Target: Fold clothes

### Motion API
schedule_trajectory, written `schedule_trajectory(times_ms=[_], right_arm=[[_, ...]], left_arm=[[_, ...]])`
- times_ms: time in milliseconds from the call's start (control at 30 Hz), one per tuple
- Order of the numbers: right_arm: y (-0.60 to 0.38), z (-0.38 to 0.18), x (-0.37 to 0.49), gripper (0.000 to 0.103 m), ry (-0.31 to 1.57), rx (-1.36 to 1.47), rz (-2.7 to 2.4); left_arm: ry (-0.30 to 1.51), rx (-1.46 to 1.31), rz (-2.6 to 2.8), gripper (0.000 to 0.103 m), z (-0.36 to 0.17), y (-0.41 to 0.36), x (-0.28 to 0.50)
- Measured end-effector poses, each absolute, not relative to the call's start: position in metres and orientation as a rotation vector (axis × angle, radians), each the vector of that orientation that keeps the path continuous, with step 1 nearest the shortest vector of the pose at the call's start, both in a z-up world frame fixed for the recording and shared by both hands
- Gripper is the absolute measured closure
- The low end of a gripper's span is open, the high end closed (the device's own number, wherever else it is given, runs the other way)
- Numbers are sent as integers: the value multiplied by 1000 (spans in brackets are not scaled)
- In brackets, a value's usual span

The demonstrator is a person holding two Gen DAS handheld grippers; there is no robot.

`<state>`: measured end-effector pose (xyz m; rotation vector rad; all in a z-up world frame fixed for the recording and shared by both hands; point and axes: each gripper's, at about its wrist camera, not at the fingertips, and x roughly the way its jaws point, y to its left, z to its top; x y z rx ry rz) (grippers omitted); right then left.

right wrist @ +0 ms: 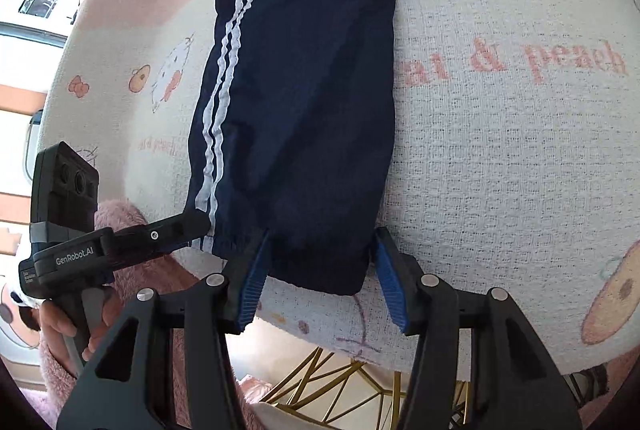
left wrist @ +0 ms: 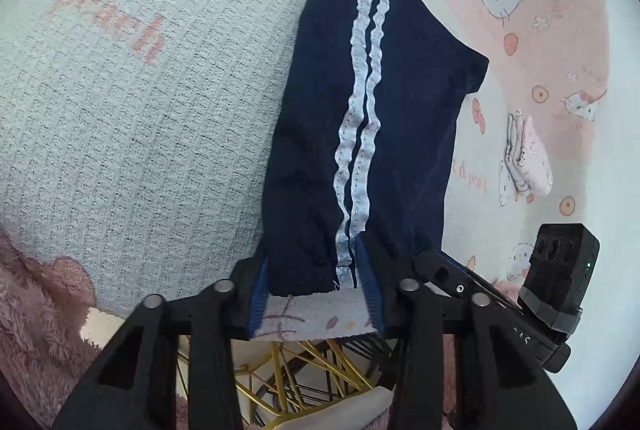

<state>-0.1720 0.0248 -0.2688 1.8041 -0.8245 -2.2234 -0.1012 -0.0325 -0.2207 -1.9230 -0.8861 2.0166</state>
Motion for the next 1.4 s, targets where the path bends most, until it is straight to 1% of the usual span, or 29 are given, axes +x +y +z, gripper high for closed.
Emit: schedule_trajectory(times_ms=[33,67,133,200,267,300,333,367,433,467,500,633,733,800,967,1200,1333,1400], right_arm=[[21,-271,-174,69,-810,1806,-2235],[18,-270,-174,75,-795,1809,-2229],[17,-267,-169,82,-804,1788,-2232],[16,-264,-165,82,-819,1770,-2231],[16,-270,-166,70,-848,1796,-2216],[15,-275,-167,64,-864,1811,-2205],[15,-275,-167,61,-877,1790,-2211],[13,-274,-167,62,-861,1788,-2218],[6,-268,-167,83,-764,1802,-2252],[3,-265,-165,84,-753,1796,-2255],[3,-260,-161,89,-771,1784,-2254],[6,-237,-143,90,-806,1744,-2254],[12,-228,-129,90,-841,1736,-2233],[12,-229,-117,90,-856,1761,-2206],[8,-241,-102,90,-803,1845,-2154],[17,-227,-120,90,-877,1796,-2145],[38,-214,-134,90,-992,1737,-2101],[46,-209,-151,89,-1015,1714,-2115]], left_arm=[[-908,-1908,2008,81,-227,-19,-110],[-929,-1890,2000,85,-231,-9,-116],[-913,-1884,2013,85,-228,-7,-114],[-891,-1893,2025,85,-226,-8,-111],[-900,-1911,2023,76,-231,-10,-111],[-906,-1919,2022,76,-233,-12,-111],[-912,-1927,2020,76,-235,-13,-110],[-908,-1926,2022,79,-234,-13,-111],[-872,-1901,2052,85,-224,-11,-109],[-863,-1891,2063,86,-220,-11,-109],[-863,-1884,2069,86,-215,-10,-108],[-911,-1849,2046,86,-196,-12,-92],[-927,-1860,2020,86,-193,-12,-80],[-931,-1890,2004,86,-199,-11,-75],[-930,-1952,1974,86,-209,-8,-67],[-869,-1892,1953,85,-190,-16,-82],[-861,-1890,1909,85,-183,-24,-106],[-855,-1876,1903,85,-179,-26,-123]])
